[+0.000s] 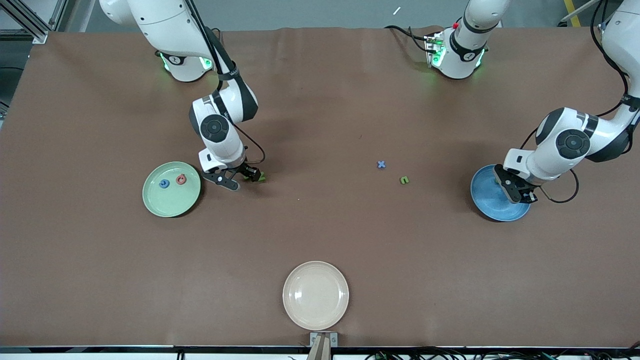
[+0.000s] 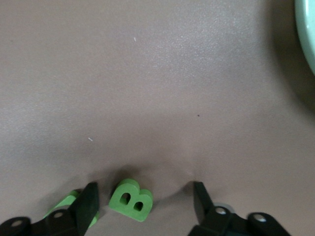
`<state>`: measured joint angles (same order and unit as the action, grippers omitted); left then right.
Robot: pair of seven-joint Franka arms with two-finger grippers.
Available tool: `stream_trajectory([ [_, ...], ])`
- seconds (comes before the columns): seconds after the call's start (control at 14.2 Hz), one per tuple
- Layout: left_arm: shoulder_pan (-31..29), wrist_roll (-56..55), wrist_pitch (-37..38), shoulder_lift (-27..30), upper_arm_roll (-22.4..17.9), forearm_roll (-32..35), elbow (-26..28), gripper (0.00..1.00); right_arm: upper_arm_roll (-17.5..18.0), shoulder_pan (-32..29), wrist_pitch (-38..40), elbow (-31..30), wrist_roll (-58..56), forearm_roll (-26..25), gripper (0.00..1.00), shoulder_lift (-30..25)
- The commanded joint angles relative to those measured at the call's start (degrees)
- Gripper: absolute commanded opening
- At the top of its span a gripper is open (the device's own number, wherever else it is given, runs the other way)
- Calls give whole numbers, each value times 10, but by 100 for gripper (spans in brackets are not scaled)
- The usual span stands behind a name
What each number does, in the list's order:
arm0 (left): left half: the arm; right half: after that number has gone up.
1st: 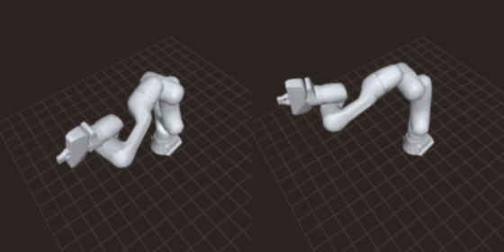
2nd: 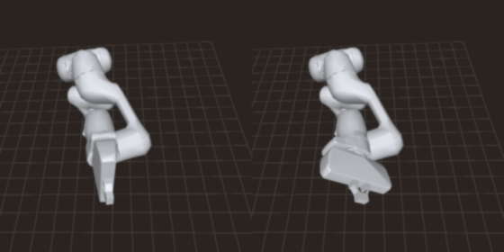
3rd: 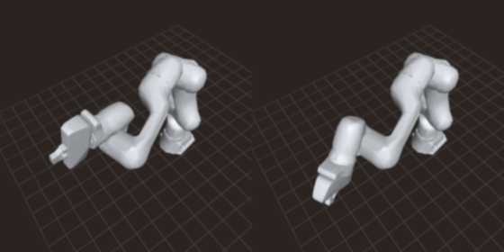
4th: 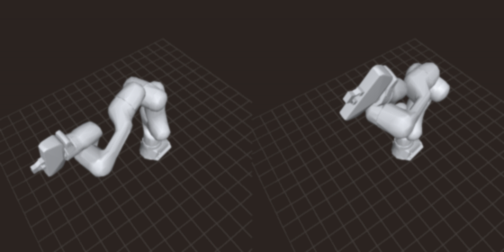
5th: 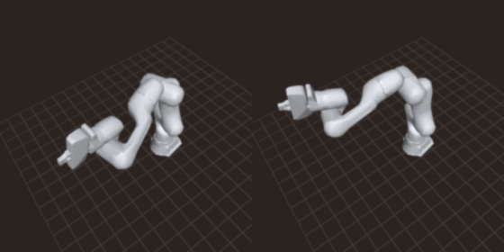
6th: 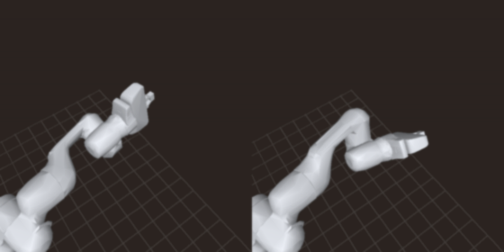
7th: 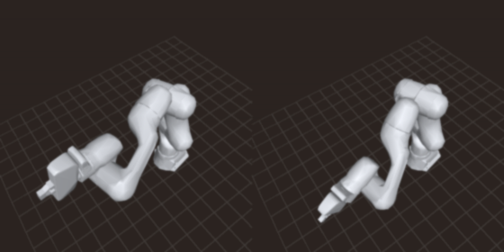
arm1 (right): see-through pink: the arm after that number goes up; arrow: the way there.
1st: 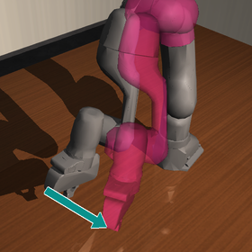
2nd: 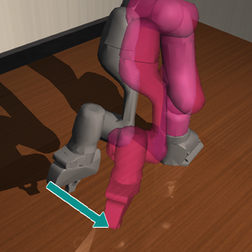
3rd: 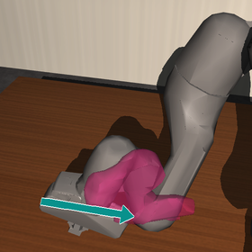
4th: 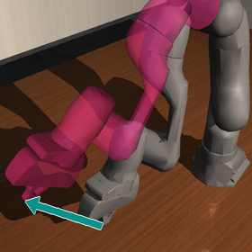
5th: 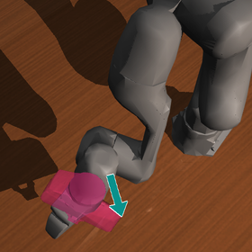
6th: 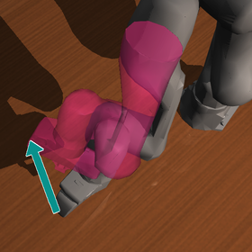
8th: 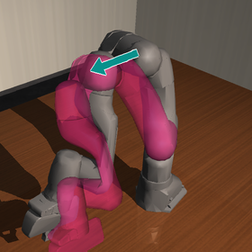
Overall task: Sort upper and lower case letters into plates
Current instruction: 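Drop B onto green plate while the left gripper grasps green u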
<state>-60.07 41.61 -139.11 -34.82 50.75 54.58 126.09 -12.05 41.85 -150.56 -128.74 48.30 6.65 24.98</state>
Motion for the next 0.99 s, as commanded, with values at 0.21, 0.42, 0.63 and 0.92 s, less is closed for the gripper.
stream_trajectory([
  [0.21,-3,-42,57,9,70,4,-7,75,-3,18,0,-15,11,-1,82,-5],
  [0.42,-4,-163,139,8,146,-17,-18,79,-3,17,1,-15,11,-1,65,-5],
  [0.63,26,-288,143,3,185,-53,-29,94,-3,14,18,-14,8,-1,32,-9],
  [0.92,114,-560,142,0,183,-80,-47,99,-13,-3,54,-6,-13,-1,3,-25],
])
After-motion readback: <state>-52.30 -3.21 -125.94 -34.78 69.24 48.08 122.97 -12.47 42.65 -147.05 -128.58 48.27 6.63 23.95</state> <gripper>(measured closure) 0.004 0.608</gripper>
